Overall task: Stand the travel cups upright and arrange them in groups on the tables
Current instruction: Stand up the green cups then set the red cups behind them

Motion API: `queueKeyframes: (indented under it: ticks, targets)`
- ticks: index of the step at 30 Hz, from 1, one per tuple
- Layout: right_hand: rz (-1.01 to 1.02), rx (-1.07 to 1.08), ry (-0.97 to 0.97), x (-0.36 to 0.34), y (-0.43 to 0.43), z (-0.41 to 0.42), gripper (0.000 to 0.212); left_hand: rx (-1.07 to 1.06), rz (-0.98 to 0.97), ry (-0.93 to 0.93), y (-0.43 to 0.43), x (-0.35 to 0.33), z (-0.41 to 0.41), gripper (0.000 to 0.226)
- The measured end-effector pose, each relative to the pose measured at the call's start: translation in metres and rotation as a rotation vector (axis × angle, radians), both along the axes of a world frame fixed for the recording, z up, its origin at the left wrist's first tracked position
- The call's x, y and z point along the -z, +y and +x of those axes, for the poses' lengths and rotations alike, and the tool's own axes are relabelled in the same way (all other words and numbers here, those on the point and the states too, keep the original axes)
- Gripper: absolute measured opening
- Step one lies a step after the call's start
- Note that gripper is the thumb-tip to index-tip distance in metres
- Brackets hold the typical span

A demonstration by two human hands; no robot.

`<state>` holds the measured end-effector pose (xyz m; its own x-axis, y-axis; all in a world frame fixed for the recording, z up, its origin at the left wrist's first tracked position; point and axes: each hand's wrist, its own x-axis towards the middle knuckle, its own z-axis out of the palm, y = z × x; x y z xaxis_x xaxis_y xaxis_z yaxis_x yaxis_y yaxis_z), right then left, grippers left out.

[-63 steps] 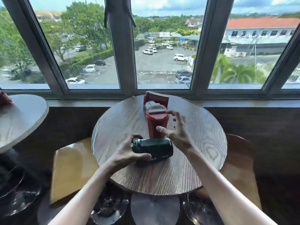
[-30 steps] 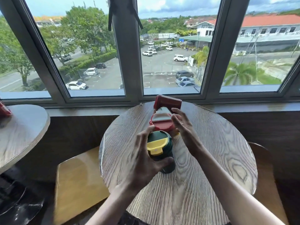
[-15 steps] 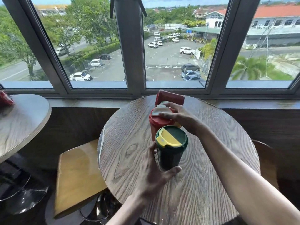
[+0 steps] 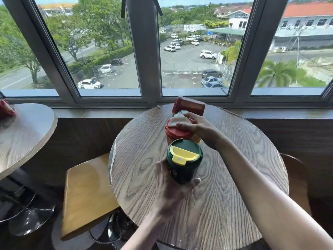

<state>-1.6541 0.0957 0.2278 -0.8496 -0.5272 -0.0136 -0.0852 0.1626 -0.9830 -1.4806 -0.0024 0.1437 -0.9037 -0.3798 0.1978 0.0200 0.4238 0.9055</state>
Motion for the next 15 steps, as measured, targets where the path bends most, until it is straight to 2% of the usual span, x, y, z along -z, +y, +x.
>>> queueKeyframes:
  ticks: [5,9,15]
  targets:
    - [-0.022,0.025,0.004,0.0022,-0.0017,0.0018,0.05,0.07,0.109,-0.037,0.0004,-0.0006,0.0043,0.068]
    - [-0.056,0.084,0.017,0.0054,-0.0048,0.0053,0.039,0.001,0.158,-0.002,-0.0001,-0.0041,0.0046,0.072]
    - [-0.085,0.118,0.006,0.0054,-0.0093,0.0077,0.037,-0.06,0.16,0.013,-0.0022,-0.0037,0.0038,0.077]
